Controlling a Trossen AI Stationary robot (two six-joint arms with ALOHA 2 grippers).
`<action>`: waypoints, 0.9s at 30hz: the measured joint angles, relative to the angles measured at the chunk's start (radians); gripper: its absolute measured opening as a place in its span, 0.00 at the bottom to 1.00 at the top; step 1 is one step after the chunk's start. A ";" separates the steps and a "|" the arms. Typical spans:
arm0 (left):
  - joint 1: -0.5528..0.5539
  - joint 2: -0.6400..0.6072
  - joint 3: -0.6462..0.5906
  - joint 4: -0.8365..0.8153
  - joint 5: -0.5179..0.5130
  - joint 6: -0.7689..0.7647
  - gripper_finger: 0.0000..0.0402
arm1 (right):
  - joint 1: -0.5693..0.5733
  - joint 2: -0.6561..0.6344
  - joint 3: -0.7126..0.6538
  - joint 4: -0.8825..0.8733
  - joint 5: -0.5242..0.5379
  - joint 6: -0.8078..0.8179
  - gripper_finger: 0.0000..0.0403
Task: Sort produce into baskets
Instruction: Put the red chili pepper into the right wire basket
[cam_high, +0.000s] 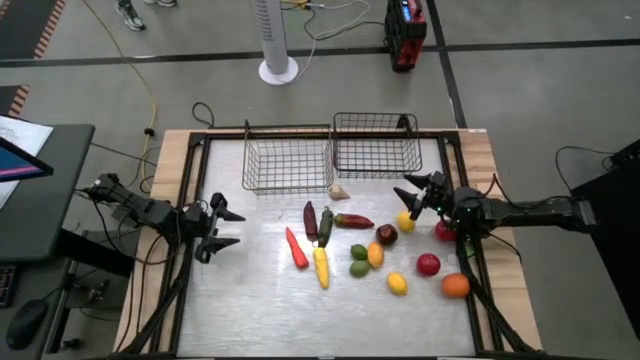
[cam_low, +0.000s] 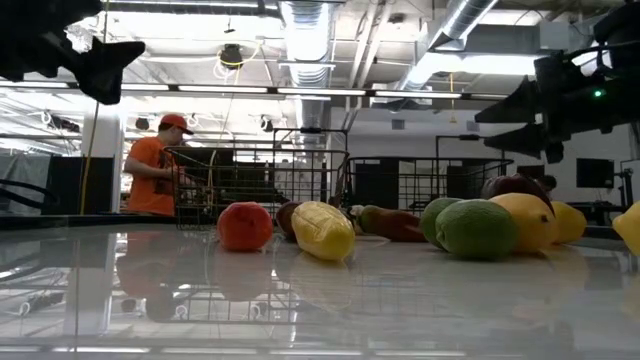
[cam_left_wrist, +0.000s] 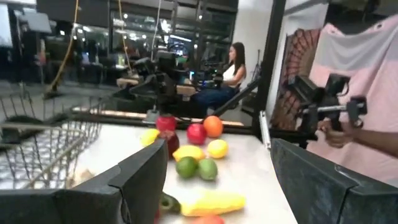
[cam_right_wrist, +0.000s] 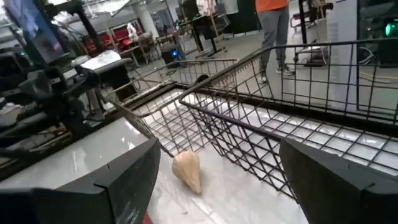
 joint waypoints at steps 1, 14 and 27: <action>0.000 0.000 0.000 0.004 -0.001 0.002 0.68 | -0.004 0.000 0.000 0.000 -0.008 0.012 0.88; 0.001 0.001 -0.001 0.501 -0.169 0.404 0.68 | 0.155 0.205 0.253 -0.339 -0.185 -0.109 0.83; 0.001 0.000 0.000 0.606 -0.124 0.207 0.68 | 0.187 0.808 0.688 -0.565 -0.238 -0.274 0.83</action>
